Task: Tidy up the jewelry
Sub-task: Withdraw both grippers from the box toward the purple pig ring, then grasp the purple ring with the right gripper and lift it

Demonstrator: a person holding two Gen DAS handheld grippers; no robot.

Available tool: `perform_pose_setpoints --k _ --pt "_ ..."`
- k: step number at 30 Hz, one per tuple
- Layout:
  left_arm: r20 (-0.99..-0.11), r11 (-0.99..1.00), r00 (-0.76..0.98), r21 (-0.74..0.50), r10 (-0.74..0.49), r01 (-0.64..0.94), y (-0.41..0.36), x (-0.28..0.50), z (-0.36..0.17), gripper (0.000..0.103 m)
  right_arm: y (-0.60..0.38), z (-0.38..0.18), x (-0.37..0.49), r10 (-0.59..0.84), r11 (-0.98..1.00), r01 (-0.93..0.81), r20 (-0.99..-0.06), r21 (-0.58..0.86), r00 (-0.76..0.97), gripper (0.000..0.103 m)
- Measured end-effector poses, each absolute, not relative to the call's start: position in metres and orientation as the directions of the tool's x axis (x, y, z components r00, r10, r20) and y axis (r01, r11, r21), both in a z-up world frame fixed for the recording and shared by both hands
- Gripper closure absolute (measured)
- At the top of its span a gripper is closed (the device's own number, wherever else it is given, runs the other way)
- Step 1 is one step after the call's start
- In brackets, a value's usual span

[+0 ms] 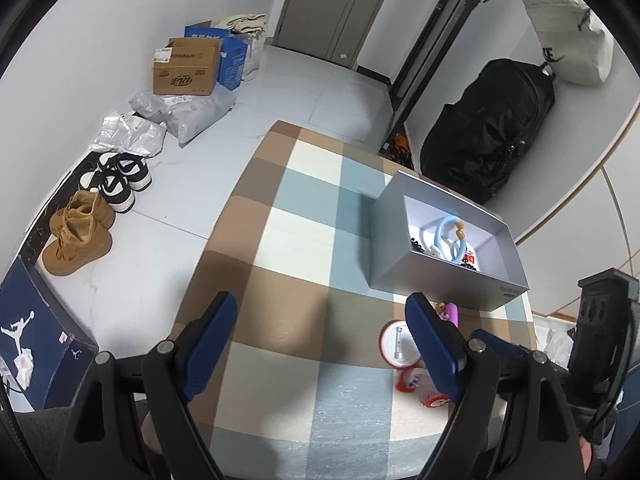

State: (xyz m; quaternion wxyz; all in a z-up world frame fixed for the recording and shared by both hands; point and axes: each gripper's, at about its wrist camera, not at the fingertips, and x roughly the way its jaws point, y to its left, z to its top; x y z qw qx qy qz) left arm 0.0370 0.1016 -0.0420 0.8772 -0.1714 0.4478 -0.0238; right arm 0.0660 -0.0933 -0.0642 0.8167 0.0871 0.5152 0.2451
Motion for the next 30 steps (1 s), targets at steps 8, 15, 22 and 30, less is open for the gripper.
perform_pose_setpoints --k 8,15,22,30 --pt "-0.792 0.929 0.568 -0.350 -0.223 -0.123 0.107 0.039 -0.049 0.020 -0.083 -0.075 0.074 0.467 0.876 -0.296 -0.821 0.380 0.328 0.039" --pt "-0.794 0.931 0.559 -0.350 -0.238 -0.102 0.101 0.041 -0.048 0.020 -0.095 -0.074 0.074 0.497 0.864 -0.272 -0.807 0.425 0.318 0.059" --pt "-0.811 0.937 0.536 -0.336 -0.235 -0.097 0.094 0.042 -0.051 0.020 -0.099 -0.070 0.069 0.495 0.866 -0.262 -0.808 0.426 0.321 0.065" --pt "-0.841 0.965 0.508 -0.253 -0.184 -0.068 0.078 0.043 -0.058 0.020 -0.113 -0.063 0.063 0.479 0.877 -0.228 -0.808 0.423 0.344 0.082"
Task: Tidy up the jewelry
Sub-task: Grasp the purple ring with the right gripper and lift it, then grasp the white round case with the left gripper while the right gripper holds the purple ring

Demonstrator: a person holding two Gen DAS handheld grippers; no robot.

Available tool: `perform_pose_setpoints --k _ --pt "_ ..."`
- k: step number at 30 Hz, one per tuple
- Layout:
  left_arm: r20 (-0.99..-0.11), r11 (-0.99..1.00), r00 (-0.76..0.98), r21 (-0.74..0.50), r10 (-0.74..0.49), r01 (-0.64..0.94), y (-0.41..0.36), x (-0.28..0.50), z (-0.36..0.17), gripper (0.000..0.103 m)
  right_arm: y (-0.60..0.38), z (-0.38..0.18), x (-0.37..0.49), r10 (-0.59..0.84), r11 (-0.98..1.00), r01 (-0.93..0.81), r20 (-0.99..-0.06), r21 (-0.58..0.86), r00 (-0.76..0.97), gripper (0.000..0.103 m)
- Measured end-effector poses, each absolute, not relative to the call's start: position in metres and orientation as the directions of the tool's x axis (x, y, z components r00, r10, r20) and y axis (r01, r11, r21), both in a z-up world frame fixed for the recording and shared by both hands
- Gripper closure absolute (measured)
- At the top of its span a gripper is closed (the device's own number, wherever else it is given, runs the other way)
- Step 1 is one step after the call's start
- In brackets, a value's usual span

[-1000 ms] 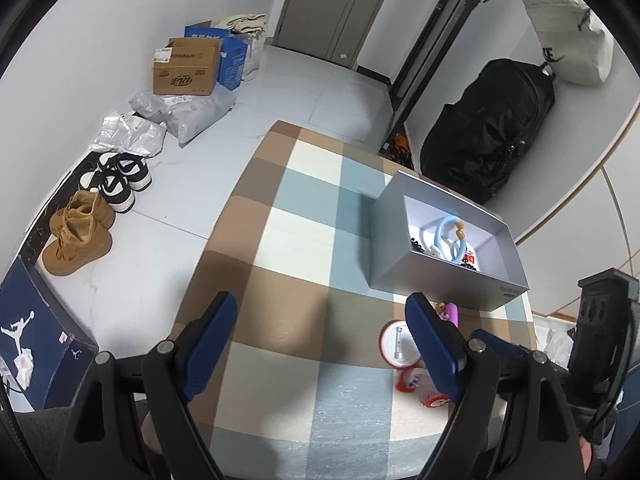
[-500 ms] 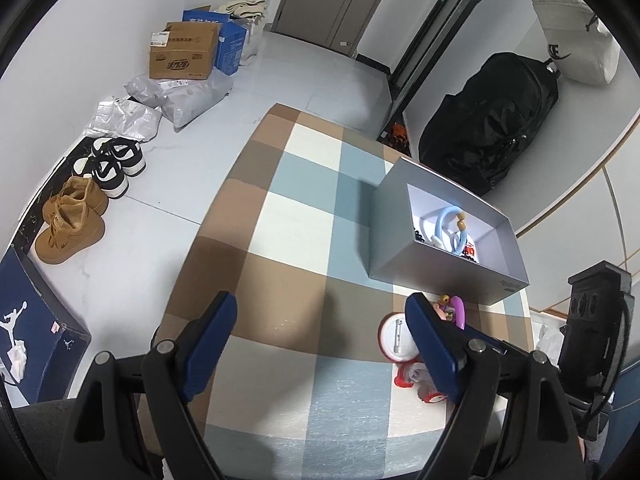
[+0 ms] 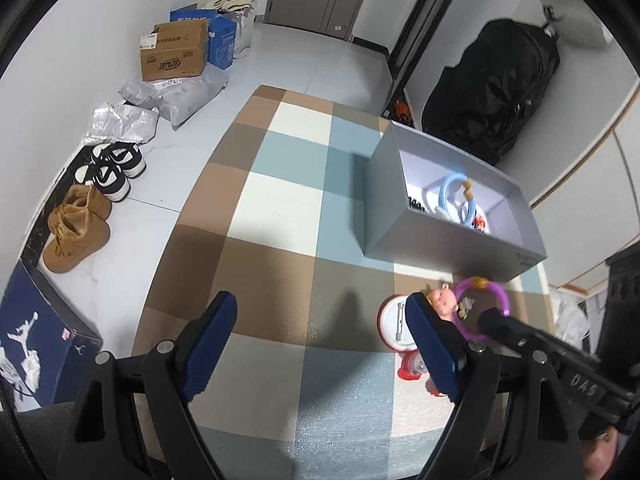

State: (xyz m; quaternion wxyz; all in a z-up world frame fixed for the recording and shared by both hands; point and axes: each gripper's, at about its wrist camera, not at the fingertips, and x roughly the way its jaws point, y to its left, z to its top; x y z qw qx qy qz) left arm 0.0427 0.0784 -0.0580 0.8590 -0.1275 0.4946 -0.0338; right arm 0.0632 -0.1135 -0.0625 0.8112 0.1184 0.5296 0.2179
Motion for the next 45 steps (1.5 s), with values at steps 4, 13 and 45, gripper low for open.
perform_pose_setpoints --k 4,13,45 --pt "-0.855 0.976 0.485 -0.217 -0.181 -0.019 0.066 0.042 -0.059 0.020 -0.117 -0.061 0.063 0.465 0.884 -0.217 -0.813 0.413 0.349 0.097" --pt "-0.875 0.976 0.433 -0.207 -0.215 0.068 0.042 0.041 -0.063 0.020 -0.130 -0.050 0.058 0.452 0.892 -0.211 -0.808 0.400 0.378 0.097" --pt "-0.920 0.986 0.367 -0.093 -0.137 0.135 0.018 0.054 -0.071 0.069 -0.156 -0.011 0.043 0.491 0.870 -0.219 -0.740 0.441 0.460 0.097"
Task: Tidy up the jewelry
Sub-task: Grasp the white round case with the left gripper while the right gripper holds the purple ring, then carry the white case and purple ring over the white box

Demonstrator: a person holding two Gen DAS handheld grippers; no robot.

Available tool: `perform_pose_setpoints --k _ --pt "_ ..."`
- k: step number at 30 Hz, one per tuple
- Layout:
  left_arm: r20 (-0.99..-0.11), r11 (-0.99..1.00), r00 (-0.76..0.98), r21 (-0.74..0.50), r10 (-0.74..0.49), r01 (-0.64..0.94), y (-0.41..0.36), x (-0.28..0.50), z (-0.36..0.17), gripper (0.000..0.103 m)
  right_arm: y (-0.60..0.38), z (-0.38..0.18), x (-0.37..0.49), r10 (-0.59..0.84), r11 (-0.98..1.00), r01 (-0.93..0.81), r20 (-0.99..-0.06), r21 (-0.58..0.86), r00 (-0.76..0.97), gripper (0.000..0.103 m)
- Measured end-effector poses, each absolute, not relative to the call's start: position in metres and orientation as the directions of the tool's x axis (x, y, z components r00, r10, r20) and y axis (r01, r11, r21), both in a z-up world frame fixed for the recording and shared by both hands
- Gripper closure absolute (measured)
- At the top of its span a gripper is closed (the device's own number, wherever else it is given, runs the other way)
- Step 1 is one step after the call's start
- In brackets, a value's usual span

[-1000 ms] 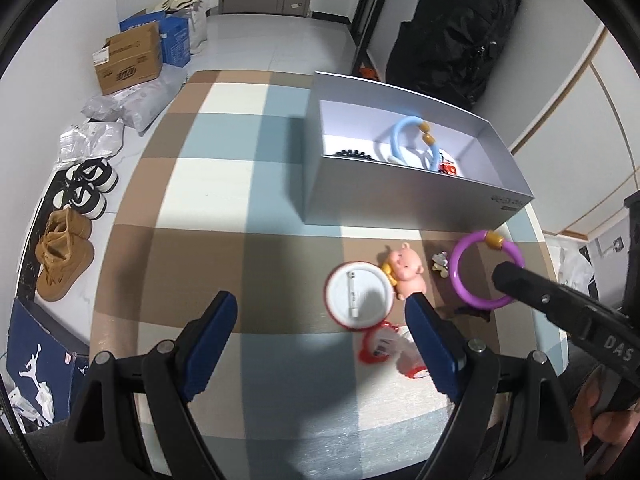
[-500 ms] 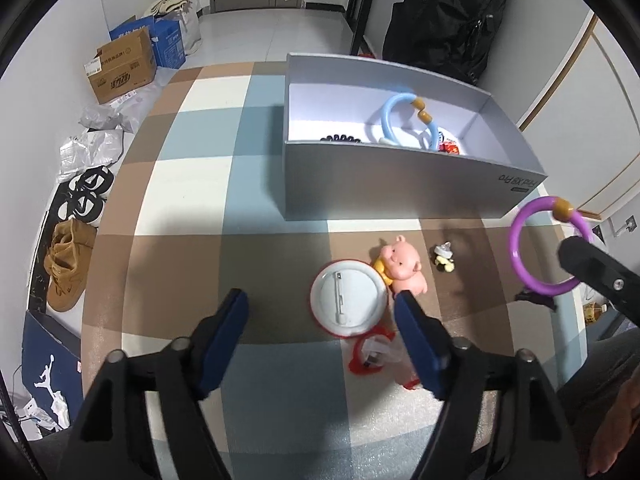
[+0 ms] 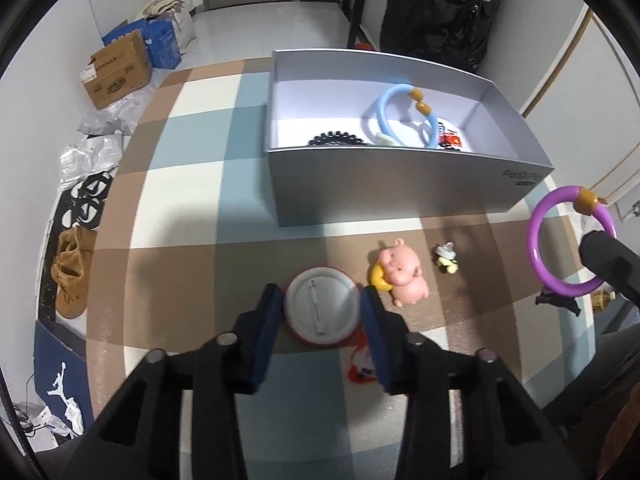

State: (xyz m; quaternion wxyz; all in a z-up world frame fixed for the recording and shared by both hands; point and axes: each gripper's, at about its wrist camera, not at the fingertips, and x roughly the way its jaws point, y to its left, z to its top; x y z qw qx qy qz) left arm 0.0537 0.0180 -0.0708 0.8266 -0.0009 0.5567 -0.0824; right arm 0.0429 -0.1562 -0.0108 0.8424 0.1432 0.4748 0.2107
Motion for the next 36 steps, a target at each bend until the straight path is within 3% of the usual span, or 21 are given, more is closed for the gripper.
perform_pose_setpoints --k 7,8,14,30,36 --pt "-0.919 0.985 0.363 -0.112 -0.154 0.134 0.019 0.055 -0.070 0.071 -0.158 -0.009 0.044 0.497 0.866 -0.214 -0.735 0.452 0.462 0.097" --pt "-0.919 0.985 0.362 -0.119 -0.157 0.125 0.021 0.056 -0.070 0.083 -0.158 -0.009 0.044 0.497 0.866 -0.214 -0.735 0.451 0.462 0.097" --pt "-0.915 0.981 0.355 -0.169 -0.193 0.097 0.031 0.059 -0.071 0.090 -0.158 -0.008 0.045 0.499 0.865 -0.207 -0.731 0.458 0.465 0.097" --pt "-0.909 0.997 0.410 -0.071 -0.069 0.011 0.051 0.063 -0.072 0.090 -0.155 -0.012 0.046 0.499 0.864 -0.200 -0.734 0.462 0.461 0.097" --pt "-0.903 0.972 0.383 -0.229 -0.197 -0.041 0.064 0.064 -0.073 0.087 -0.155 -0.011 0.045 0.503 0.862 -0.202 -0.731 0.465 0.462 0.097"
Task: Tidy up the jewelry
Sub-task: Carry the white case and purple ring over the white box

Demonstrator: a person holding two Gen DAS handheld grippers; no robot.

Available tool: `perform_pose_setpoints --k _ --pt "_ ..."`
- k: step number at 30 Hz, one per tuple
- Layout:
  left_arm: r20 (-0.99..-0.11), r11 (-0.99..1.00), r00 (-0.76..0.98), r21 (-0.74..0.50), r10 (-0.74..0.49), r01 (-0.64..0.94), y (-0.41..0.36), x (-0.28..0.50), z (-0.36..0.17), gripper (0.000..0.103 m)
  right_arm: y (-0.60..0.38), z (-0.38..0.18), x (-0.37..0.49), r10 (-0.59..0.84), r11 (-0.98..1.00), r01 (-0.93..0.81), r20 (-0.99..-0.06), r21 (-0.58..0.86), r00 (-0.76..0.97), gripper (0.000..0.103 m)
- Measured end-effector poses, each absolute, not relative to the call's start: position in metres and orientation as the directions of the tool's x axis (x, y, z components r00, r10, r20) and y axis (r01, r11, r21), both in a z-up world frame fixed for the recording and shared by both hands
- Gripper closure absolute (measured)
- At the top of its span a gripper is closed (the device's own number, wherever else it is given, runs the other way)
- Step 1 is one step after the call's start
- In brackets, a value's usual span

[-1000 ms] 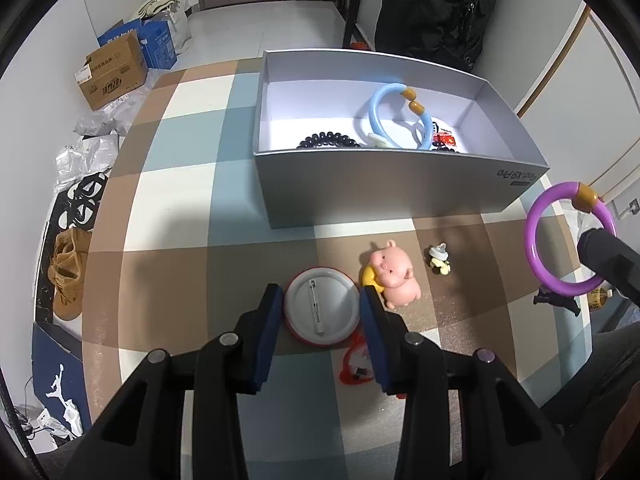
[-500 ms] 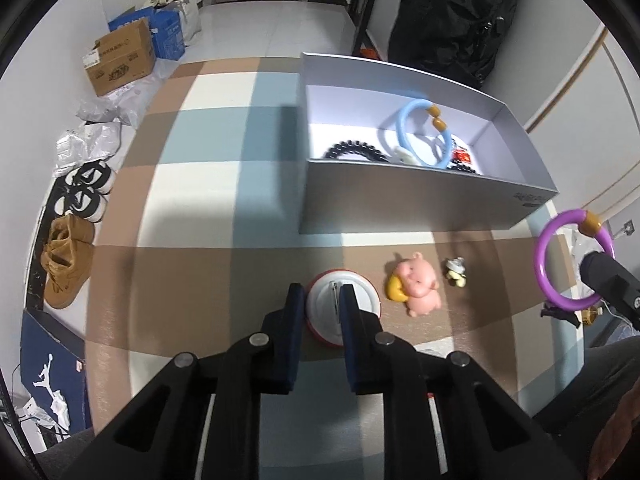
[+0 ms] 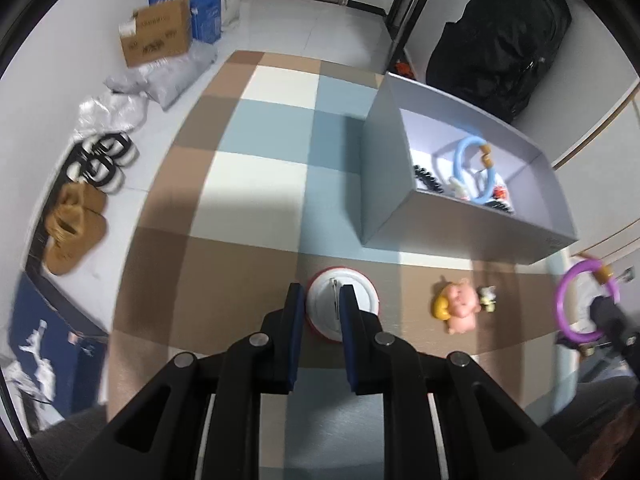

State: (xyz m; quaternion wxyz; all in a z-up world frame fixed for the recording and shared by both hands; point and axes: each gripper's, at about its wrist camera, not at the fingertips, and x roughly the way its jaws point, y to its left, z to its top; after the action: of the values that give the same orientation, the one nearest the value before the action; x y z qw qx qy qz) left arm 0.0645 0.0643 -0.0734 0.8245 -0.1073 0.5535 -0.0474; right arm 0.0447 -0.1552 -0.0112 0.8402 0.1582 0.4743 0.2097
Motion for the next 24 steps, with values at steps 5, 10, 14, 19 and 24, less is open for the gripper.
perform_pose_setpoints --k 5,10,14,19,24 --pt "-0.901 0.977 0.388 -0.214 -0.192 -0.013 0.055 0.064 -0.072 0.065 -0.156 -0.011 0.045 0.508 0.859 -0.202 -0.727 0.471 0.463 0.097" --pt "-0.907 0.990 0.397 -0.138 -0.143 0.040 0.043 0.060 -0.072 0.065 -0.156 -0.010 0.045 0.507 0.859 -0.205 -0.727 0.469 0.464 0.097" --pt "-0.907 0.995 0.416 -0.024 -0.060 0.093 0.032 0.057 -0.074 0.065 -0.157 -0.009 0.044 0.506 0.859 -0.201 -0.725 0.471 0.467 0.097" --pt "-0.908 0.995 0.413 -0.043 -0.078 0.093 0.039 0.057 -0.072 0.065 -0.159 -0.008 0.044 0.508 0.858 -0.199 -0.720 0.474 0.473 0.097" --pt "-0.908 0.993 0.402 -0.102 -0.119 0.065 0.045 0.062 -0.071 0.066 -0.158 -0.006 0.046 0.511 0.855 -0.199 -0.715 0.479 0.478 0.097"
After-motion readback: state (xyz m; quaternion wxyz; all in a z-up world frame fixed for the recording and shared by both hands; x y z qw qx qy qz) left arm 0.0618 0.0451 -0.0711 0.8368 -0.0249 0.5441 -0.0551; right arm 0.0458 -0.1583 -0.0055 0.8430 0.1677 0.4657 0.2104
